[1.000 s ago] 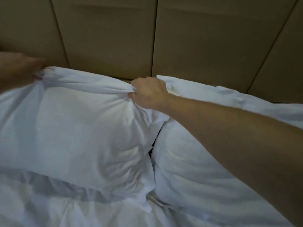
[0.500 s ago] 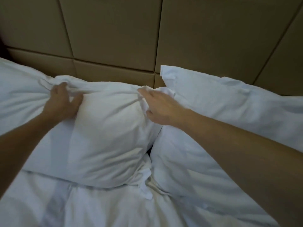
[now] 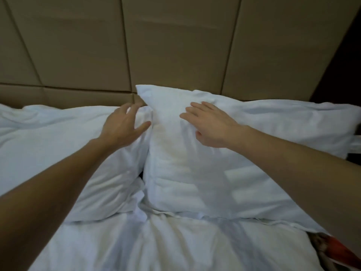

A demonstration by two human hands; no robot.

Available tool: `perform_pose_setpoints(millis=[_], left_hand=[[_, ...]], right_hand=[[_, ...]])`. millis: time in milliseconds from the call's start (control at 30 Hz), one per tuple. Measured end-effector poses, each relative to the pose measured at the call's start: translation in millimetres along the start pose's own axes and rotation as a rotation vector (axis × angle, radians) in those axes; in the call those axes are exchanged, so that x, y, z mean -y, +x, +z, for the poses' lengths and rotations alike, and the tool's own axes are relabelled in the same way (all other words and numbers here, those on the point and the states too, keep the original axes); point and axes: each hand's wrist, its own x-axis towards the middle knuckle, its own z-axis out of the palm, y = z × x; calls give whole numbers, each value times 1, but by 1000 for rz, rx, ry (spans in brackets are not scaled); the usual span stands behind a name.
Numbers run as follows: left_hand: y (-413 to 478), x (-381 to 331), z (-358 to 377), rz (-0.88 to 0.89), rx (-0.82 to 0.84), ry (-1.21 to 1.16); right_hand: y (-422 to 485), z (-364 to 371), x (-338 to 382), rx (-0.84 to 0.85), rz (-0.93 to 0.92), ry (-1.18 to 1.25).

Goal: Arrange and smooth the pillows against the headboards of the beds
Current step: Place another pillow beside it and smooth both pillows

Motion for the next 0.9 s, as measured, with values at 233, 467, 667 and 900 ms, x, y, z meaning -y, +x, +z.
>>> perform_pose_setpoints(millis=[233,467,667,900], left_hand=[[15,-110,4,228,-90,107],[51,-174,25,300,-25,232],[78,-178,48,274,-9,323],[64,-175,59,316,-257,322]], right_hand=[[-100,6,-63,189,220,-44],[-162,39,-126,265,340,-13],[-179,58,-199,168,527,18],[-179,74,-232,84,638,-33]])
